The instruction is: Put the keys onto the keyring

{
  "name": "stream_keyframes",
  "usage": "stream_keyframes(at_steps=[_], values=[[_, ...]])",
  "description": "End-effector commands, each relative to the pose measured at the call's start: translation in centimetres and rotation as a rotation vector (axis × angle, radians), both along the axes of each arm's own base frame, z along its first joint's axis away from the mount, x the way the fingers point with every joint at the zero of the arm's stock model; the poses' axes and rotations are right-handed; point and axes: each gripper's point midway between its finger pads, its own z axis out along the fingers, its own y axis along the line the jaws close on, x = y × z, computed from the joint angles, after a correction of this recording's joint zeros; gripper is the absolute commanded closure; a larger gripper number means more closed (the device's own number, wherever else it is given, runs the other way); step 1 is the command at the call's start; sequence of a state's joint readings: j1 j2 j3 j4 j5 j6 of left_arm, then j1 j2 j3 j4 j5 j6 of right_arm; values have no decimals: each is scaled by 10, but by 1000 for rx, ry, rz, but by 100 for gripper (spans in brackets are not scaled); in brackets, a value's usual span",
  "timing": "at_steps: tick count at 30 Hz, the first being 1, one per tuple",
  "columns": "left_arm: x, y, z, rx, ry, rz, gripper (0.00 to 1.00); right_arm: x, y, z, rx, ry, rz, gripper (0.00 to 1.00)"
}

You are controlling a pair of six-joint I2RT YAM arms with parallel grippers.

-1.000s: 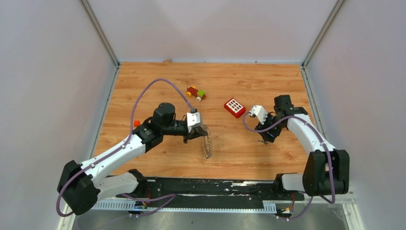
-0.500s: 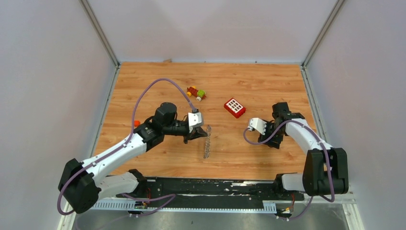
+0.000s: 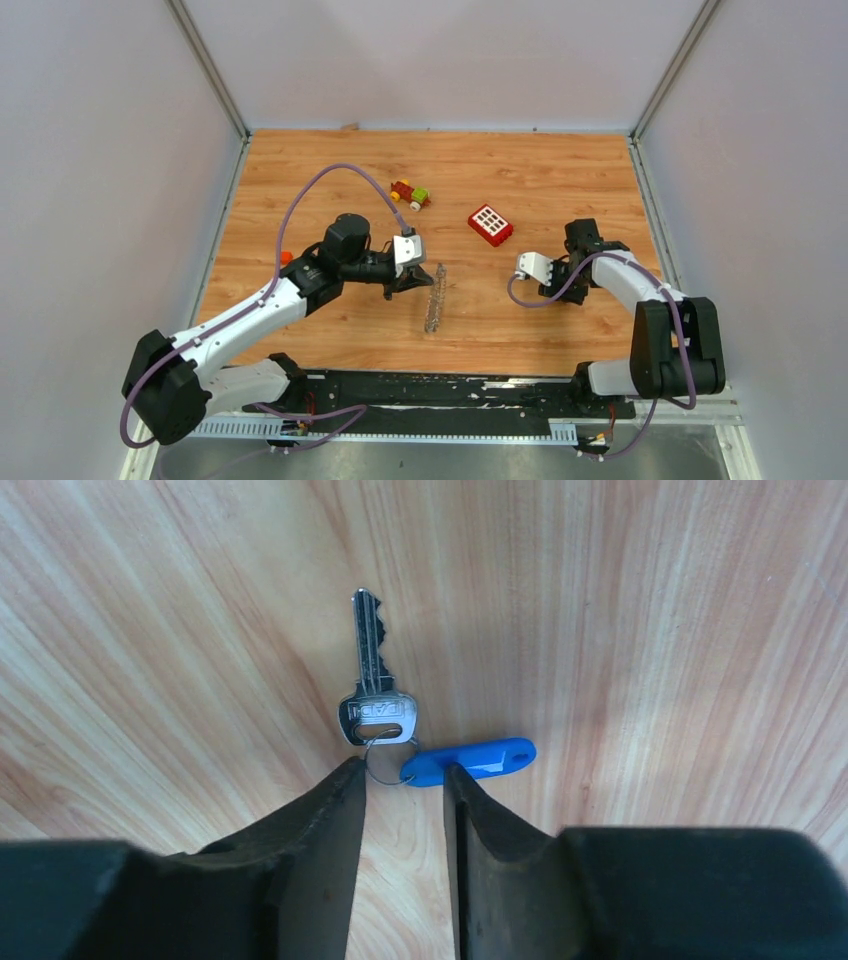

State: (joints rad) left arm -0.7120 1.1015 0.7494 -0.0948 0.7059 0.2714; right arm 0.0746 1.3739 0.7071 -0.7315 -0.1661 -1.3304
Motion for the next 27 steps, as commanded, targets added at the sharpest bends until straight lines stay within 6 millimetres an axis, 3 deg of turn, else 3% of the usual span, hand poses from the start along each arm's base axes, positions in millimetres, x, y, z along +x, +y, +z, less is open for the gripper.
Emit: stream_keyframes(at_steps=[1, 8, 16, 19, 23, 27], values=[[5, -8, 28, -54, -67, -22, 100, 10, 2, -3, -3, -41, 31, 69], [5, -8, 26, -48, -63, -29, 100, 5, 25, 9, 106, -3, 3, 92], [3, -8, 27, -47, -66, -36, 100, -4, 82, 41, 384, 96, -42, 95], [2, -8, 27, -47, -62, -39, 100, 7, 79, 50, 367, 62, -70, 85], [2, -8, 27, -46, -64, -45, 100, 17, 55, 39, 227, 23, -60, 54], [1, -8, 27, -47, -68, -47, 100, 16, 42, 21, 143, 69, -36, 46]])
